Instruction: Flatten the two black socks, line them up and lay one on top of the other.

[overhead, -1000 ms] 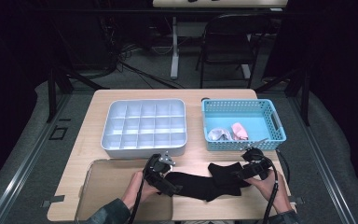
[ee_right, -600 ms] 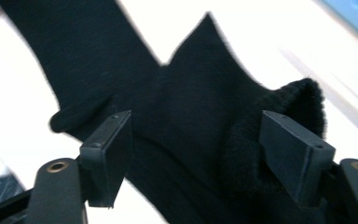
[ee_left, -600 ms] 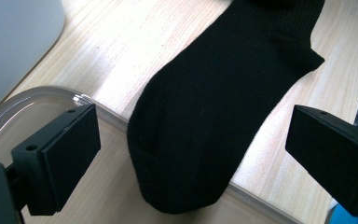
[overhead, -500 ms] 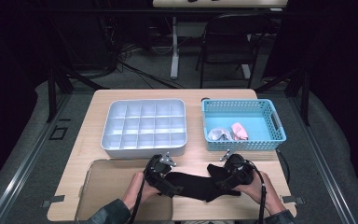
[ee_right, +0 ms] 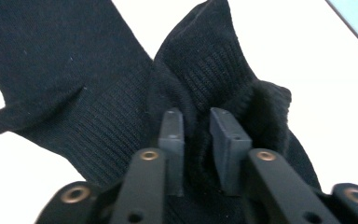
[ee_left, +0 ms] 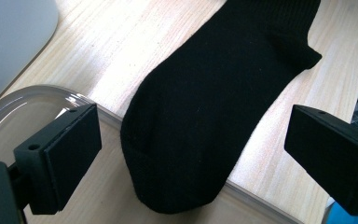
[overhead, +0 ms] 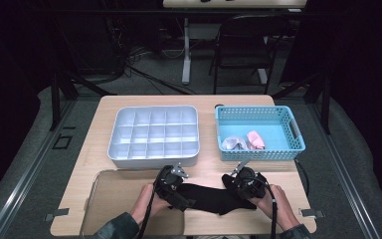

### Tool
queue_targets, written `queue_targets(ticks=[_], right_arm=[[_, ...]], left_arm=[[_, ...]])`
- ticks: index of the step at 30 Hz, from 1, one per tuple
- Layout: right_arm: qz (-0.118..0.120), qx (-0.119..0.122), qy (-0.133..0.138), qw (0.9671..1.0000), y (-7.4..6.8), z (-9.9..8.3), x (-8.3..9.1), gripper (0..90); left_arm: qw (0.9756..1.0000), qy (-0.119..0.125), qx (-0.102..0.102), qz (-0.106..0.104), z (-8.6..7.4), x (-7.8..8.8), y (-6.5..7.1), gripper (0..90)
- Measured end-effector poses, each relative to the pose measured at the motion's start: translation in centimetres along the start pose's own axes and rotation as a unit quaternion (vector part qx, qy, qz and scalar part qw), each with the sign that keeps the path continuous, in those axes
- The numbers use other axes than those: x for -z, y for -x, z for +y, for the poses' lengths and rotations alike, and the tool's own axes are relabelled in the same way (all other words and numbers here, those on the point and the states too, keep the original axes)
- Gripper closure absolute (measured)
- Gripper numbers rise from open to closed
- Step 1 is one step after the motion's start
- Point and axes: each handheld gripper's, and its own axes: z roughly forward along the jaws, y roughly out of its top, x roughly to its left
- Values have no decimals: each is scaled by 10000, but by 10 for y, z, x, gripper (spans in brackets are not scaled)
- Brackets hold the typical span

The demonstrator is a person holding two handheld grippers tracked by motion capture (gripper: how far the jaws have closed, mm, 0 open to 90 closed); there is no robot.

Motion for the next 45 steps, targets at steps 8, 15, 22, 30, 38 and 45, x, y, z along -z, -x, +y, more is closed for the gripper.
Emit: queue_targets(ticks=[8, 15, 22, 30, 38, 45], right_arm=[[174, -940, 586, 9937, 10, -3, 34, 806], [440, -1459, 927, 9840, 6, 11, 37, 800], [477, -969, 583, 9924, -1, 26, 7, 579], [168, -428, 754, 9961, 11, 10, 24, 363], [219, 91, 268, 9994, 11, 21, 2, 293], [203, 374, -212, 9989, 16, 27, -14, 423]], left_arm=[[10000, 10, 5, 33, 1, 0, 0, 38], [10000, 36, 32, 30, 1, -3, 1, 38], [10000, 19, 49, 64, 0, -1, -1, 37], [9999, 22, 69, 123, -2, 5, -2, 26], [9991, 127, 240, 338, -14, 26, -10, 3], [9980, 201, 354, 480, -24, 40, -14, 3]])
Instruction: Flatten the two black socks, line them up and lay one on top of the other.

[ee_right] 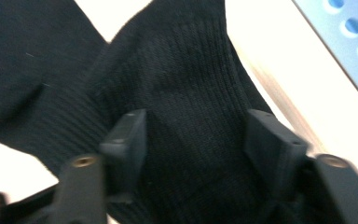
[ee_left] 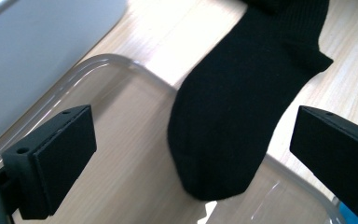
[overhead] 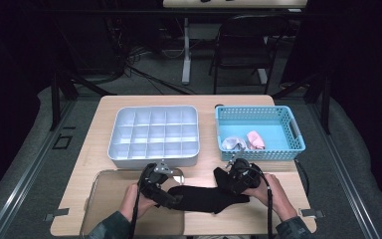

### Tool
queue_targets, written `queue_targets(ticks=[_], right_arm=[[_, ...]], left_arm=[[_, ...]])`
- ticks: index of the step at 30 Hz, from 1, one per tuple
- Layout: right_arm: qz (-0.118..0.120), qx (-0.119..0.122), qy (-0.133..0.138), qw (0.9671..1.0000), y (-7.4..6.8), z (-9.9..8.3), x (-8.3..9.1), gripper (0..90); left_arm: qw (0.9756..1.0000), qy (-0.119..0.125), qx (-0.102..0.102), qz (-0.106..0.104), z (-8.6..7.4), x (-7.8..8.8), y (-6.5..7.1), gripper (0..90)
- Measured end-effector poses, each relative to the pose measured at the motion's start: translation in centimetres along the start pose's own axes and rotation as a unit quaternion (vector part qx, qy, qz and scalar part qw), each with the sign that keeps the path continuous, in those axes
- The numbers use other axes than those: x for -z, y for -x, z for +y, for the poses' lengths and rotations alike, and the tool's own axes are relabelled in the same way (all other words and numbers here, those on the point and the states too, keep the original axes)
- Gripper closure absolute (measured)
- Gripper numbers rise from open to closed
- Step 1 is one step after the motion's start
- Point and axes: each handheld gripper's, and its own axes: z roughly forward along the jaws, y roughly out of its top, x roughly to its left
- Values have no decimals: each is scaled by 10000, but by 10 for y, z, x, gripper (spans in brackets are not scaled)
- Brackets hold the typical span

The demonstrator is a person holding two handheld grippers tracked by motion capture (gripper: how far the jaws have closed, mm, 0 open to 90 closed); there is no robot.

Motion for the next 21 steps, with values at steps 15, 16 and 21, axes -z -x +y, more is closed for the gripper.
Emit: queue_targets(ticks=[15, 16, 21], right_arm=[[56, -1173, 201, 9929, 15, -40, 21, 837], [56, -1173, 201, 9929, 15, -40, 21, 837], [124, -1747, 272, 9842, 24, -52, 43, 837]], left_arm=[[9994, -252, -111, -195, 2, -16, 4, 3], [9994, -252, -111, -195, 2, -16, 4, 3], [9994, -244, -121, -191, 3, -16, 4, 3]])
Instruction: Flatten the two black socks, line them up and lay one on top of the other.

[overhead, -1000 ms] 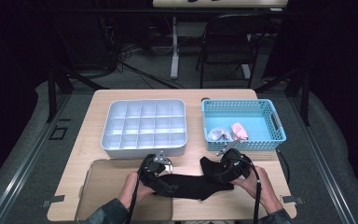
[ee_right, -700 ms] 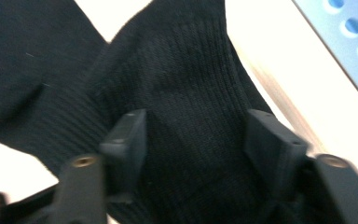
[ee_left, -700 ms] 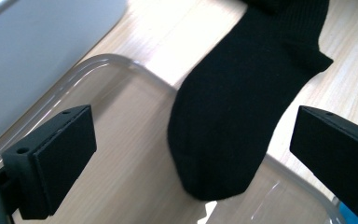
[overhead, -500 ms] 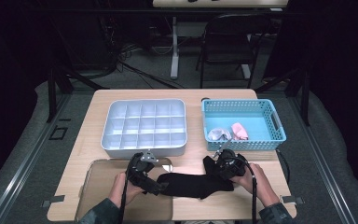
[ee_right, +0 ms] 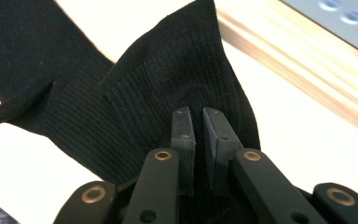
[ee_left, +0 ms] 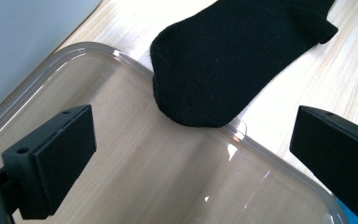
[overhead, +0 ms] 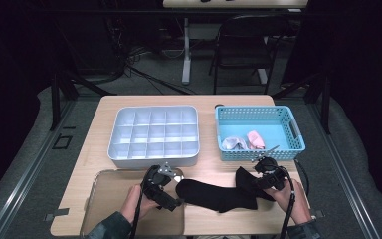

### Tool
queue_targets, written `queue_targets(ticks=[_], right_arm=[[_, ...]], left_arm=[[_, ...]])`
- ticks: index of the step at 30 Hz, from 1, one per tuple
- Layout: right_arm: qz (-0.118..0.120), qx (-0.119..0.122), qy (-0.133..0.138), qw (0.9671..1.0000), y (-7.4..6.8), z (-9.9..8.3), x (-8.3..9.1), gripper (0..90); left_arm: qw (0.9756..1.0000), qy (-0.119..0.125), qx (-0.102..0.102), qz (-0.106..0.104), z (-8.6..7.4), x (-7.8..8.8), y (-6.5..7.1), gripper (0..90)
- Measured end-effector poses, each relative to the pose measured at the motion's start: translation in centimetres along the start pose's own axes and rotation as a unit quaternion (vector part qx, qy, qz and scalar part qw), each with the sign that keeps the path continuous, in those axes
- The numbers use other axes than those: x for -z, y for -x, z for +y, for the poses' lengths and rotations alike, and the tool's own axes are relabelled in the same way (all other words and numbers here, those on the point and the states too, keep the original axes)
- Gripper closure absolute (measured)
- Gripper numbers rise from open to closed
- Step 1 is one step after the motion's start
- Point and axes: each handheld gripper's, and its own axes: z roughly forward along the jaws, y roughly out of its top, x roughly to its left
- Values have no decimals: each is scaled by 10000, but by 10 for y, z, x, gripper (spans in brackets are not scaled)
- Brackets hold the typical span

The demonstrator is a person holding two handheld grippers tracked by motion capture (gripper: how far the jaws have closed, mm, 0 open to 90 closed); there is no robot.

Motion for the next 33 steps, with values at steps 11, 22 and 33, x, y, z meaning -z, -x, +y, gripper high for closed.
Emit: queue_targets(ticks=[11, 22, 33], right_arm=[[-159, 866, -414, 9953, -17, 2, -9, 530], [-438, 1199, -618, 9899, -29, 6, -29, 735], [378, -73, 234, 9990, -26, 13, 18, 860]], left_arm=[[10000, -30, -18, 13, 0, 0, -2, 4], [10000, -23, -3, -23, 1, -1, 0, 4], [9999, 29, -9, -104, 3, 0, 1, 4]])
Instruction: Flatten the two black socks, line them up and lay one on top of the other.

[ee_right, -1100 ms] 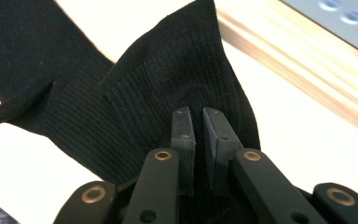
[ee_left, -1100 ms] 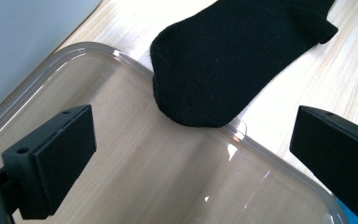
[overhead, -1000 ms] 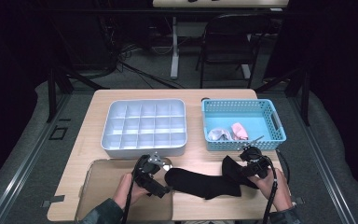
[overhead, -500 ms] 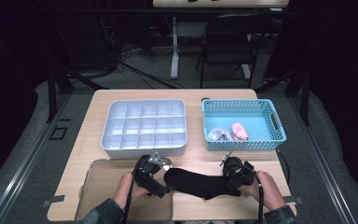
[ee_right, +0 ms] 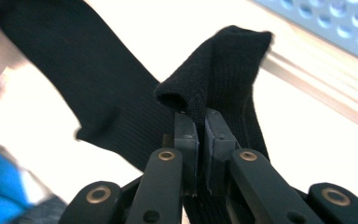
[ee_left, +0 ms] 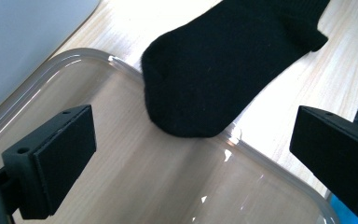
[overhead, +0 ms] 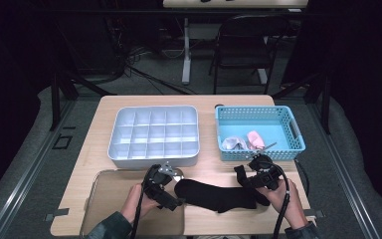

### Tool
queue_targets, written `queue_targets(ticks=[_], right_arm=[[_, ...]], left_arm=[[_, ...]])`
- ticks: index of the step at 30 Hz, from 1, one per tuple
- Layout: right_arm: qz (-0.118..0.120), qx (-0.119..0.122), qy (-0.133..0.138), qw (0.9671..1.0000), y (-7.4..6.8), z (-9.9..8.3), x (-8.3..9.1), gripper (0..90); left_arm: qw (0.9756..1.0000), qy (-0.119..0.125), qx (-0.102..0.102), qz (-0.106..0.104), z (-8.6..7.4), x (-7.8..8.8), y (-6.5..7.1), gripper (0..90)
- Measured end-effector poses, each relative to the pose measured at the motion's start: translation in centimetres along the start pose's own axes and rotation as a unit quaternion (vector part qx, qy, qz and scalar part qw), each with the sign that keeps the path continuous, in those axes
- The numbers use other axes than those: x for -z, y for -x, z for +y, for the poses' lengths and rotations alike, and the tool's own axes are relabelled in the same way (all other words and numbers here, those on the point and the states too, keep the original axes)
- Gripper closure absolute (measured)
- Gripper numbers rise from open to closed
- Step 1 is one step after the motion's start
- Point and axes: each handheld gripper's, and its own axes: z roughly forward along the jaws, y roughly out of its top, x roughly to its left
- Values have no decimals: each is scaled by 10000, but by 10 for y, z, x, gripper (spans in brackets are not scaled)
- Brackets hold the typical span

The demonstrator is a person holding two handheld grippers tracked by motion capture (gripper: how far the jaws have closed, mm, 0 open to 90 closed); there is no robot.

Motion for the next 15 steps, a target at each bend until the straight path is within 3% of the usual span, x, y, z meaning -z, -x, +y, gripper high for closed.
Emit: queue_targets(ticks=[4, 5, 7, 9, 10, 12, 14, 15], right_arm=[[183, -177, 200, 9995, -6, 11, -1, 848], [273, -271, 259, 9989, -6, 14, -8, 843], [299, -265, 101, 9991, -5, 19, -27, 784], [153, -68, -175, 9997, -6, 23, -50, 665], [44, 255, -310, 9992, -7, 23, -54, 592], [-98, 513, -197, 9984, -11, 22, -47, 509], [-149, 760, -41, 9970, -11, 20, -35, 486], [-243, 987, -11, 9948, -12, 18, -29, 474]], left_arm=[[10000, -9, -4, -35, 0, -2, 1, 4], [10000, -14, -18, -39, 1, -2, 1, 4], [10000, -34, -24, -46, 1, -3, 1, 4], [10000, -26, -22, -43, 1, -2, 0, 4], [10000, -17, -11, -41, 1, -2, 0, 4], [10000, -16, -5, -36, 0, -2, 0, 4], [10000, -23, -16, -35, 1, -2, 0, 4], [10000, -24, -10, -47, 0, -2, 0, 4]])
